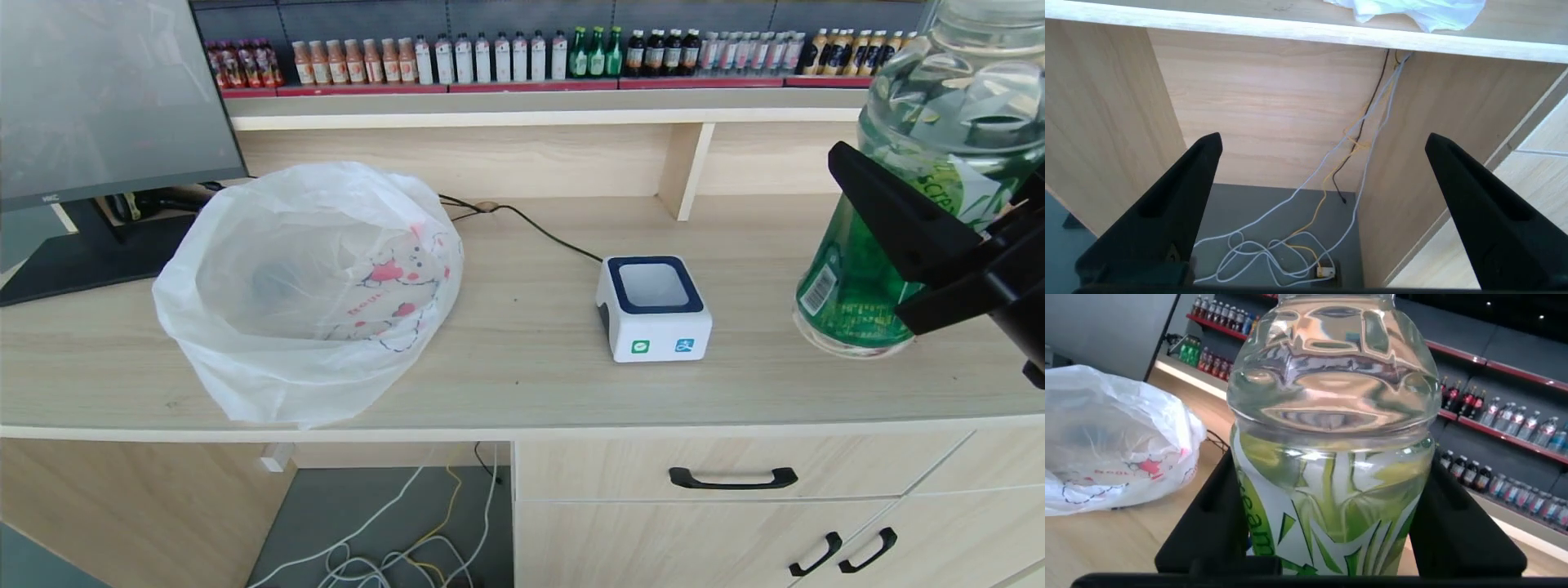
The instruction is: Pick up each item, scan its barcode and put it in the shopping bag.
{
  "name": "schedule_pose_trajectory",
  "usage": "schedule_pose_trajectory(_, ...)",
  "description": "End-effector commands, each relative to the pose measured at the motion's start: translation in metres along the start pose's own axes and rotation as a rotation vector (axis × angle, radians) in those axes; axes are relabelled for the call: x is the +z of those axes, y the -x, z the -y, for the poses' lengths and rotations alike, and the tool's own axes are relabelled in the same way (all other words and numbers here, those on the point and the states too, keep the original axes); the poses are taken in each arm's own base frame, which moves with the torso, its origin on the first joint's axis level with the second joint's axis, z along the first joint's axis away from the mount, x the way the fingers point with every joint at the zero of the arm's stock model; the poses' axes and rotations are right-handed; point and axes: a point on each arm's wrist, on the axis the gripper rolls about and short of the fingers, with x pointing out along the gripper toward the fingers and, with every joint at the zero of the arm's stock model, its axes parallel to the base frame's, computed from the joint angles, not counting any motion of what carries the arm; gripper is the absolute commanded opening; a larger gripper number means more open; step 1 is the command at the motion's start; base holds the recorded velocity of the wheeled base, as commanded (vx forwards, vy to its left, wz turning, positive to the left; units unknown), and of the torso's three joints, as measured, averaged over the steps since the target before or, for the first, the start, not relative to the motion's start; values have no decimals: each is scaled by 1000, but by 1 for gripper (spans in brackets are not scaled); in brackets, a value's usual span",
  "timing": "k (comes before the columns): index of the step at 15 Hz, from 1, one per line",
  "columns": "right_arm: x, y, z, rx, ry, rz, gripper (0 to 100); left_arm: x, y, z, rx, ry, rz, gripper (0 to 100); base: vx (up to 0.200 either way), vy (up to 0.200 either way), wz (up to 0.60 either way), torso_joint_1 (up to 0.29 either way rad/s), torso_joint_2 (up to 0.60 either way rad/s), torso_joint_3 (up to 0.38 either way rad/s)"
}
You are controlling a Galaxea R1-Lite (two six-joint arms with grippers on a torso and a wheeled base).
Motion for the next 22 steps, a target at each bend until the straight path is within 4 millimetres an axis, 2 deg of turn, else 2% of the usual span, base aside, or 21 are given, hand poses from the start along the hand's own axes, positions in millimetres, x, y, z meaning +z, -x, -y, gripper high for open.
schedule_pose_trajectory(1,0,0,0,-1,1,2,0,0,0,0,1,0,0,100,0,200,0,2,-2,-2)
schedule_pose_trajectory(6,-1,-8,0,0,60,42,0,0,0,0,1,0,0,100,0,0,0,0,0,0)
schedule_pose_trajectory(8,-3,-9,-3,60,144,67,0,0,0,0,-1,0,0,100,0,0,0,0,0,0)
schedule_pose_trajectory(12,-9,-35,-13,213,314,207,0,0,0,0,1,0,0,100,0,0,0,0,0,0)
schedule_pose_trajectory(14,-12,-35,-15,258,334,235,0,0,0,0,-1,0,0,100,0,0,0,0,0,0)
schedule_pose_trajectory(18,-29,-42,-25,377,422,296,0,0,0,0,1,0,0,100,0,0,0,0,0,0)
schedule_pose_trajectory(20,-32,-44,-22,387,460,314,0,0,0,0,1,0,0,100,0,0,0,0,0,0)
schedule_pose_trajectory(22,-47,-48,-11,414,526,318,0,0,0,0,1,0,0,100,0,0,0,0,0,0)
